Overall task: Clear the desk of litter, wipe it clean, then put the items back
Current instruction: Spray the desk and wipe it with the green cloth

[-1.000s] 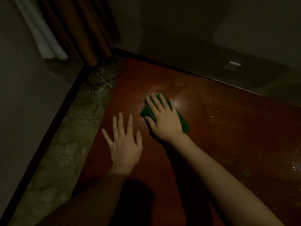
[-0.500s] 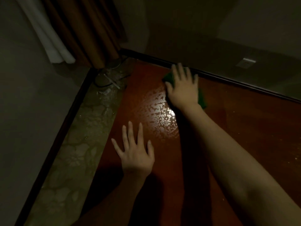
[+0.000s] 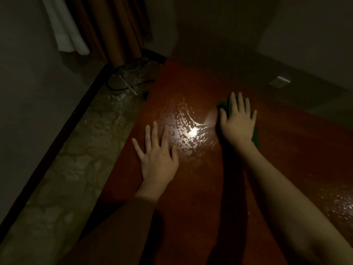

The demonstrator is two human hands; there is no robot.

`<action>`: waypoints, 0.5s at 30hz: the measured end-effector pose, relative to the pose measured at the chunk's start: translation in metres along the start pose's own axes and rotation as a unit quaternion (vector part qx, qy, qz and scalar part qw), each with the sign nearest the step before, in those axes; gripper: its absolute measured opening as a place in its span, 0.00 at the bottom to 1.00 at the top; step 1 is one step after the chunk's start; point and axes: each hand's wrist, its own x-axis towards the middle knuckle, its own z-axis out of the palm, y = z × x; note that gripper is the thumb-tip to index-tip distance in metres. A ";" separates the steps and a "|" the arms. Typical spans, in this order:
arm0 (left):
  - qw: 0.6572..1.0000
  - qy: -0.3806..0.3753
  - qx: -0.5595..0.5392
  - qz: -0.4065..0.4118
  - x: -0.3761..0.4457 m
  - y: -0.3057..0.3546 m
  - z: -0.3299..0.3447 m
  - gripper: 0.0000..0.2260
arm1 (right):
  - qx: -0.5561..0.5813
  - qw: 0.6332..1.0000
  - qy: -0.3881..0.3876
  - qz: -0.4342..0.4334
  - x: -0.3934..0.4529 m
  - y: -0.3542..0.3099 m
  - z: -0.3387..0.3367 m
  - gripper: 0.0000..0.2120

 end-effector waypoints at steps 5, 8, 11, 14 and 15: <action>0.995 -0.012 -0.098 0.024 -0.009 -0.015 -0.019 0.23 | -0.029 0.986 -0.020 -0.165 -0.031 -0.073 0.017 0.29; 0.992 0.012 -0.116 0.040 -0.039 -0.036 -0.027 0.24 | -0.030 0.956 -0.046 -0.288 -0.111 -0.086 0.035 0.28; 0.996 0.025 -0.080 0.026 -0.079 -0.058 -0.024 0.25 | -0.045 0.929 -0.066 -0.361 -0.178 -0.049 0.044 0.28; 0.999 0.019 -0.048 0.018 -0.115 -0.074 -0.020 0.24 | -0.066 0.945 -0.065 -0.315 -0.179 0.008 0.041 0.29; 0.999 0.009 -0.032 0.021 -0.126 -0.077 -0.018 0.24 | -0.058 0.966 -0.057 -0.246 -0.168 0.018 0.038 0.30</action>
